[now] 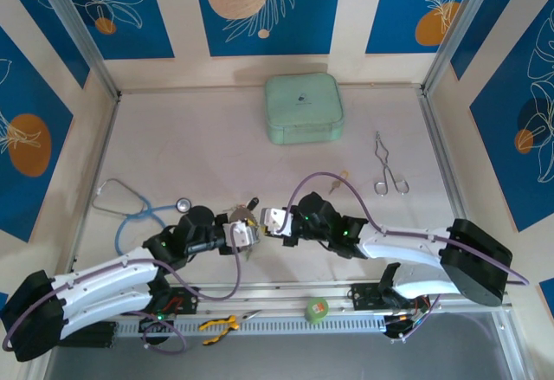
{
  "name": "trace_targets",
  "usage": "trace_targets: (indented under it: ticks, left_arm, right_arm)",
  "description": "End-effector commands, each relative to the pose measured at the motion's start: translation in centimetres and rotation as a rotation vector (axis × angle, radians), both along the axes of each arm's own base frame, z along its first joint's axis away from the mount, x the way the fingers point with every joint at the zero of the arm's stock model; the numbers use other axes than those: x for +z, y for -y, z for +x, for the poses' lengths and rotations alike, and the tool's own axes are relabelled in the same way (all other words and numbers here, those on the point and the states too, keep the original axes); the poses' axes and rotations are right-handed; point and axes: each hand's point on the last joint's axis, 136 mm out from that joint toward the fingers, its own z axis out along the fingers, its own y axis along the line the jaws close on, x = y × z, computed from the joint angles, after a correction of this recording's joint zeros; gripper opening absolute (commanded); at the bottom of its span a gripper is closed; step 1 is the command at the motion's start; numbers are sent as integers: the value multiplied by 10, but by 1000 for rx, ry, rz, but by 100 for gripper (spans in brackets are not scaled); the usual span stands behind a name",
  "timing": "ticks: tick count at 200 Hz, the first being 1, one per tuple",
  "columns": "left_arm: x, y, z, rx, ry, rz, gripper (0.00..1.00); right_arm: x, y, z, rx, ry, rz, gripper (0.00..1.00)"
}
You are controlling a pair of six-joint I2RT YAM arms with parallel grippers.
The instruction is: Put the keys on the keyring
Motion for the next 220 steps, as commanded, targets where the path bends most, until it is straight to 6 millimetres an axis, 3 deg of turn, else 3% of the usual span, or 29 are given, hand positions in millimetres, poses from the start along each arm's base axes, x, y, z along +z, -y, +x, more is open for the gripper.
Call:
trace_targets:
  ticks: [1,50,72,112,138,160,172,189,220]
  left_arm:
    - [14,9,-5,-18,-56,-46,0]
    - [16,7,-1,42,-129,-54,0]
    - [20,5,5,102,-167,-71,0]
    - [24,3,16,196,-221,-106,0]
    - [26,1,24,252,-226,-130,0]
    - [30,3,27,263,-218,-151,0]
    - [33,4,27,257,-208,-162,0]
    - [38,6,27,239,-184,-183,0]
    - [46,7,27,200,-101,-224,0]
  right_arm:
    - [0,3,-2,4,-3,3,22]
    - [-1,0,0,-2,-15,14,22]
    - [11,6,12,-86,-50,97,22]
    - [36,34,36,-278,-197,269,23]
    - [44,57,59,-509,-394,306,27]
    - [50,84,79,-742,-515,368,19]
    - [55,83,74,-698,-547,385,17]
    - [59,68,54,-491,-526,373,16]
    - [48,49,13,-178,-425,291,18]
